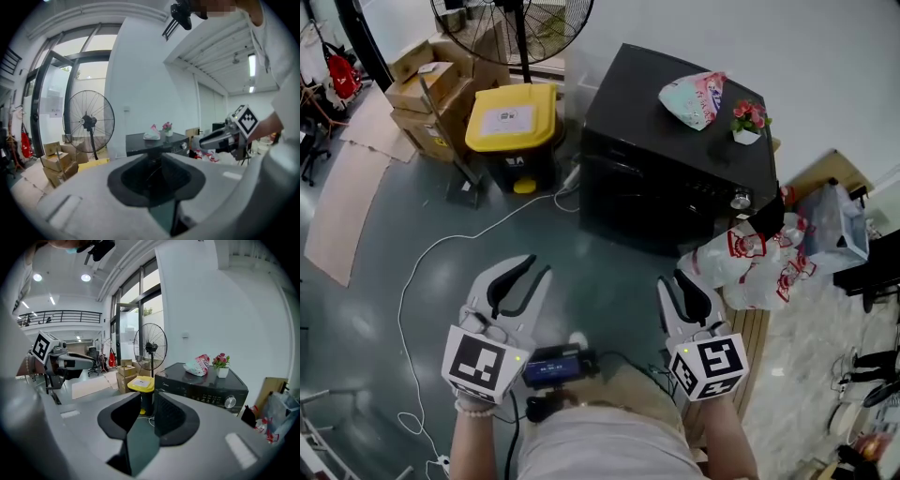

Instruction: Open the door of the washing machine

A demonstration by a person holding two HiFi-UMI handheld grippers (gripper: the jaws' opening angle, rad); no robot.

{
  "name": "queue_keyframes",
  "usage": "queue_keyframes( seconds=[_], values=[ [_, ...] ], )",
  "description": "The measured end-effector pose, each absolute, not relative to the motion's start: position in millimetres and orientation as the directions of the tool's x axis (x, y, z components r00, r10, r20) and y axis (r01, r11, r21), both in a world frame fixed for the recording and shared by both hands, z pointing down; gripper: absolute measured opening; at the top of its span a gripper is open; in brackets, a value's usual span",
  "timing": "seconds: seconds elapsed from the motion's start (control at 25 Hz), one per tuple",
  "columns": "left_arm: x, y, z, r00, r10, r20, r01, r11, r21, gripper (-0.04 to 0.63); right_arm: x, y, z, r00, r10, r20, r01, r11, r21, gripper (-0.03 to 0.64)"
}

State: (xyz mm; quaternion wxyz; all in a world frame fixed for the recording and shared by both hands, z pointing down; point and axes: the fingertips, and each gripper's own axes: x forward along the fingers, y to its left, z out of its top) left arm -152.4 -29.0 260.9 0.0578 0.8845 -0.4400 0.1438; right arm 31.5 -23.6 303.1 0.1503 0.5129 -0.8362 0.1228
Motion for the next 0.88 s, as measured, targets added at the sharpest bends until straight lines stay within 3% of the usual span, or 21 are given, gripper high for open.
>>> queue_keyframes(
  seconds=[0.88],
  values=[
    [-140.7,-103.9,310.1,0.592,-0.725,0.351,-0.775,-0.632,0.002,0.084,43.9,-93.6,345.4,-0.454,-0.782,0.428,-0.877,0.476,-0.061,0.098]
  ],
)
